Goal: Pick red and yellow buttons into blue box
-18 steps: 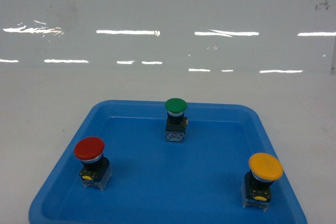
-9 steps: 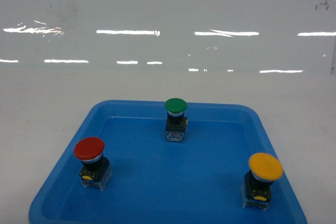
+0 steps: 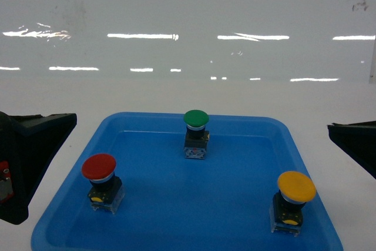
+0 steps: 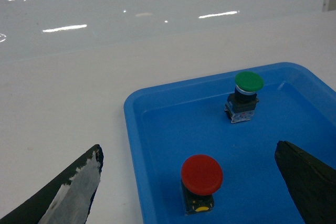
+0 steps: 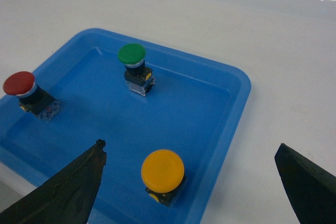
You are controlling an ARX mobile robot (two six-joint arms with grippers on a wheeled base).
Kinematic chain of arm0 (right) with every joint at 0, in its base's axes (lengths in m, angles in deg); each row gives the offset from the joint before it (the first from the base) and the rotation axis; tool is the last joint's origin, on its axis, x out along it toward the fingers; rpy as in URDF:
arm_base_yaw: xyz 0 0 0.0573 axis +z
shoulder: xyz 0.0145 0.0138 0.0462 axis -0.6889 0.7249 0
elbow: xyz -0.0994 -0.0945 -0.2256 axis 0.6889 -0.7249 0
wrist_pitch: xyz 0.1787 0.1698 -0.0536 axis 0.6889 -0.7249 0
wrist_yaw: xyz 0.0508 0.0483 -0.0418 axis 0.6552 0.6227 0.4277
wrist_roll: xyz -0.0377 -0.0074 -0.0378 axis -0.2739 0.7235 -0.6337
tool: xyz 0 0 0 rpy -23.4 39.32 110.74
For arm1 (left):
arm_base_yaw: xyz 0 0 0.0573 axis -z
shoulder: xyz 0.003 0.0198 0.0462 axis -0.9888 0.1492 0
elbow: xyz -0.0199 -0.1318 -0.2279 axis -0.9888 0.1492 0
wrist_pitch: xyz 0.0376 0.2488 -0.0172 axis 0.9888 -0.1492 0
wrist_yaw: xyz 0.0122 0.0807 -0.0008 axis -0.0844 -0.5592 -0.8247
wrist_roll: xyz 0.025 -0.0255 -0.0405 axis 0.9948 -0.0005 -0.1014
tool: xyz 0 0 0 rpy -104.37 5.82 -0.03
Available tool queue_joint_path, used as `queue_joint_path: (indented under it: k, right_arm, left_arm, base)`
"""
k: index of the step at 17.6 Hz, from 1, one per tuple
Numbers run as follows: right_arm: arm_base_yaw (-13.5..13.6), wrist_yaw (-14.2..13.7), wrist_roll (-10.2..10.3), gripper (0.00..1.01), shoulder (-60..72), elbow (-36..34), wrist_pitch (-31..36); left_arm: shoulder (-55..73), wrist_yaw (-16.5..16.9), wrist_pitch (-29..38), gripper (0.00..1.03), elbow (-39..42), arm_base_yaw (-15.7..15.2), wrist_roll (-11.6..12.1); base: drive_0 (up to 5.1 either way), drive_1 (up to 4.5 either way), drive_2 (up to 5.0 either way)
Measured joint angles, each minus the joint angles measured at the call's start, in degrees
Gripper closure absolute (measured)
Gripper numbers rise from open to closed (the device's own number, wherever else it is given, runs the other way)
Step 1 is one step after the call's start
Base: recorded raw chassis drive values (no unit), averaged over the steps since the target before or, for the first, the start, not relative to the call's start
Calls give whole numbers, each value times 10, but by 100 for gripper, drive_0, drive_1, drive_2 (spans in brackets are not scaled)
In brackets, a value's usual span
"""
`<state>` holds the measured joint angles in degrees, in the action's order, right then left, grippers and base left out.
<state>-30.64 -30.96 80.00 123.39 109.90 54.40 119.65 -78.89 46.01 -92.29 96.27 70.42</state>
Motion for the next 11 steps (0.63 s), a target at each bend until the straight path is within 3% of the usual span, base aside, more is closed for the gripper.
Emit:
queue_joint_path:
  k: [4, 8, 11]
  right_arm:
    - [22, 21, 2, 3, 66, 44, -51]
    - [63, -2, -14, 3, 131, 55, -31]
    - [66, -24, -23, 3, 178, 55, -2]
  left_arm:
    - [0, -2, 0, 5, -1, 0, 0]
    - [0, -2, 0, 5, -1, 0, 0]
    - [0, -2, 0, 5, -1, 0, 0]
  base:
    - [0, 0, 0]
    - [0, 0, 0]
    - [0, 0, 0]
